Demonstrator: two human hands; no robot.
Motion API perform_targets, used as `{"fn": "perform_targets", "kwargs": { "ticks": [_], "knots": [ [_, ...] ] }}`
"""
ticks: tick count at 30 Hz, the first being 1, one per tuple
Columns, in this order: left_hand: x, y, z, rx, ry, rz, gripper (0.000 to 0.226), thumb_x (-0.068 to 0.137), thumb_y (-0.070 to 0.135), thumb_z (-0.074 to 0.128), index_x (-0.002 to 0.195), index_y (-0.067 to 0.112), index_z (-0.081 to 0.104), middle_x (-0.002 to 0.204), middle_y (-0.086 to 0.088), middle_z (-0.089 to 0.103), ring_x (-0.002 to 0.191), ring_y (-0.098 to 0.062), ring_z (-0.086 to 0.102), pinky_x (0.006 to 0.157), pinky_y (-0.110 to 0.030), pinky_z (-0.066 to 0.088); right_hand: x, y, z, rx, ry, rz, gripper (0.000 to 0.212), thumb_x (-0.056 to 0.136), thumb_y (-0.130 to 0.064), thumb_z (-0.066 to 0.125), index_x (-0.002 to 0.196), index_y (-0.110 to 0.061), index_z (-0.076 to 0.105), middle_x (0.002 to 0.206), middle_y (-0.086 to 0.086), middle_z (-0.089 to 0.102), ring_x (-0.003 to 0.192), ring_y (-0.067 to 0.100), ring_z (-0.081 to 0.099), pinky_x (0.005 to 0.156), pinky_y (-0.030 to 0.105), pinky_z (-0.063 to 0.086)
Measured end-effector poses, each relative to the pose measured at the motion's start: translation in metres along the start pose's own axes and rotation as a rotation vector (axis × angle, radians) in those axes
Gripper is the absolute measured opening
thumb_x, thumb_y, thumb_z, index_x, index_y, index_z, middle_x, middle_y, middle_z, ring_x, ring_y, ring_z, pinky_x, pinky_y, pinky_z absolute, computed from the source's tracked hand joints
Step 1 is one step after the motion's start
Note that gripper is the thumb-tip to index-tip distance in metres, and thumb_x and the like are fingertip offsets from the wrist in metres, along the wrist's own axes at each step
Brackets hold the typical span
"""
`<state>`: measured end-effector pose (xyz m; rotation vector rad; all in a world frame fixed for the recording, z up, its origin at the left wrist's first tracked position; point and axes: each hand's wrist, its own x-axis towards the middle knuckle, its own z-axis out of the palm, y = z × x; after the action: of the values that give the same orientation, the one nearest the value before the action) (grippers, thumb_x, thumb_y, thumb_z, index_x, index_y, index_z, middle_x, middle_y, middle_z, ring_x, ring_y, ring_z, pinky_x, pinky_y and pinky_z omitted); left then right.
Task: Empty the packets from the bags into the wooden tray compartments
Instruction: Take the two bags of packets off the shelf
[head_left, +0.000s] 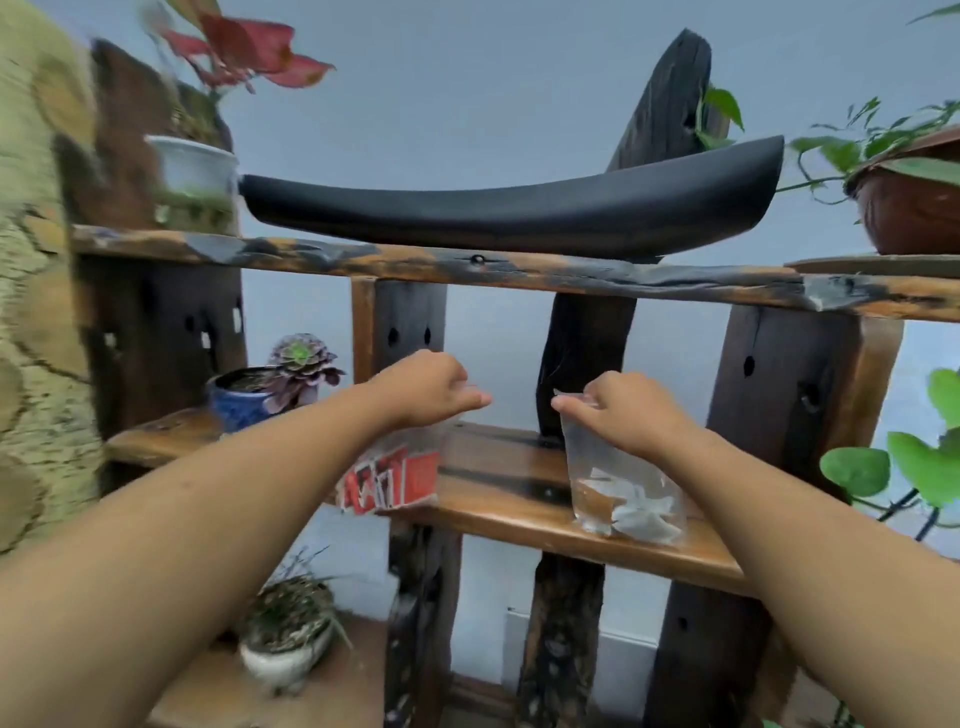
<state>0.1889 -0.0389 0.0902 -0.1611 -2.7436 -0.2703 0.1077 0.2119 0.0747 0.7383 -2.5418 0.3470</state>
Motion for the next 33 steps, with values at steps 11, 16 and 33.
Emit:
{"fn": "perform_targets", "kwargs": {
  "ticks": [11,16,33],
  "knots": [
    [-0.245,0.006,-0.070,0.167,0.027,-0.329,0.049,0.094,0.049,0.057,0.067,0.008,0.059,0.062,-0.008,0.058,0.061,-0.027,0.056,0.054,-0.033,0.034,-0.098,-0.159,-0.011,0.353,-0.049,-0.375,0.064,0.092,-0.063,0.048,0.047,-0.018,0.040,0.046,-0.001,0.041,0.052,0.026,0.049,0.052,0.034,0.036],
    [-0.356,0.018,-0.106,0.246,-0.004,-0.481,0.047,0.095,0.046,0.057,0.061,0.015,0.049,0.057,-0.004,0.047,0.056,-0.025,0.044,0.053,-0.033,0.031,-0.141,-0.251,-0.016,0.431,-0.105,-0.571,0.065,0.093,-0.065,0.046,0.051,-0.016,0.047,0.048,0.003,0.046,0.048,0.022,0.050,0.049,0.030,0.032],
    [-0.734,0.028,-0.256,0.399,0.167,-1.090,0.048,0.094,0.047,0.057,0.062,0.012,0.053,0.060,-0.004,0.056,0.056,-0.020,0.050,0.055,-0.032,0.039,-0.338,-0.610,-0.082,0.653,-0.201,-1.159,0.065,0.094,-0.062,0.045,0.049,-0.017,0.035,0.045,0.000,0.040,0.046,0.021,0.045,0.047,0.032,0.026]
  ]
}}
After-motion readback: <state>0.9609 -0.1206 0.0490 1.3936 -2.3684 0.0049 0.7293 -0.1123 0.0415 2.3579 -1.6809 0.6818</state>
